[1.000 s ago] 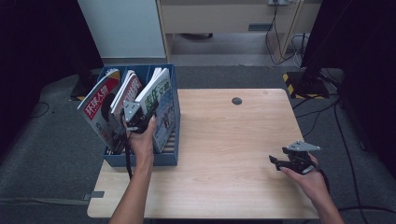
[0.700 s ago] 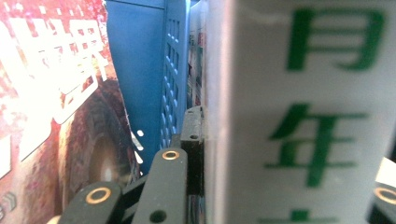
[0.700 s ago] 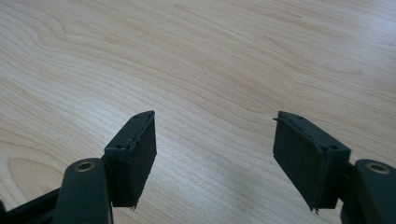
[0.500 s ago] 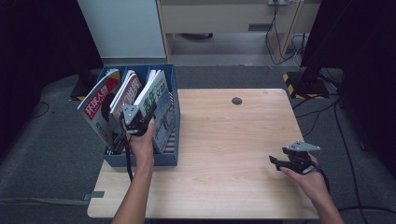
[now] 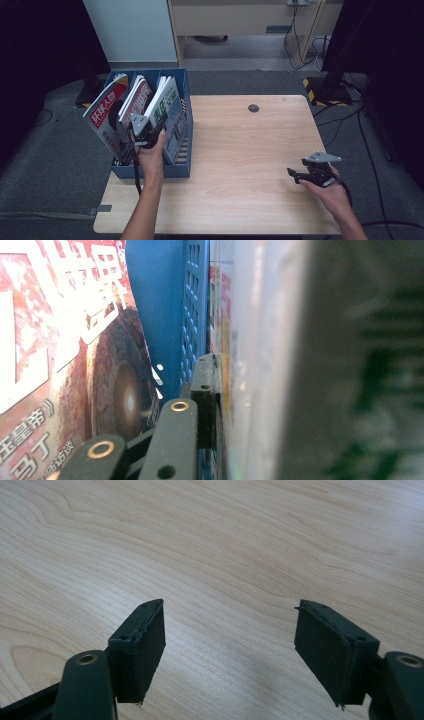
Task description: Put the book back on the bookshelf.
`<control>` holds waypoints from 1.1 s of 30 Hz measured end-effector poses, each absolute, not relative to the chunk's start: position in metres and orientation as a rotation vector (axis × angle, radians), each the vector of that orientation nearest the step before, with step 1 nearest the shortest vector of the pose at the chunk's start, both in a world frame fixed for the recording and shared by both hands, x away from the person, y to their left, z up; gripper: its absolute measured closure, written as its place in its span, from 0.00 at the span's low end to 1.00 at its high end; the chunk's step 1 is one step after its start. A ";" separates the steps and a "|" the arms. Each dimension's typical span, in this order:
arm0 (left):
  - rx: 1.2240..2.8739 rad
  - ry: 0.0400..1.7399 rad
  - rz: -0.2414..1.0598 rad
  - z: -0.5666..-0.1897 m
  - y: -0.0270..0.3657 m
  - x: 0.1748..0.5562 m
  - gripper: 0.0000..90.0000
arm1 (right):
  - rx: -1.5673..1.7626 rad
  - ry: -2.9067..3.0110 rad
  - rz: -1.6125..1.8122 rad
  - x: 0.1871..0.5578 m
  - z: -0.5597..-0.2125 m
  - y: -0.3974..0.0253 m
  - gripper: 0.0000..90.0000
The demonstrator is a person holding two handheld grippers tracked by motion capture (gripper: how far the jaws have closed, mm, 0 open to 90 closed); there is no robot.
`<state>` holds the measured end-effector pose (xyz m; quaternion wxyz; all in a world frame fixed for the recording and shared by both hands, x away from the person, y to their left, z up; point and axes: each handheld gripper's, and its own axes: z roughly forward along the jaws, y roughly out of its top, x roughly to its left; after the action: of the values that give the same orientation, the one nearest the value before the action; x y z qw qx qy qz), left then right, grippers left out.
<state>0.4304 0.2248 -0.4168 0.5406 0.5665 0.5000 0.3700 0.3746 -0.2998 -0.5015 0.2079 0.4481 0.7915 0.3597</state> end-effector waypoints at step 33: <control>1.354 1.178 0.866 -0.415 0.224 0.429 0.73 | 1.243 2.235 0.994 0.375 -0.504 -0.292 0.25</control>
<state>0.4286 0.2245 -0.4152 0.5434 0.5705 0.4962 0.3647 0.3752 -0.2917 -0.5040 0.1975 0.4441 0.7985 0.3552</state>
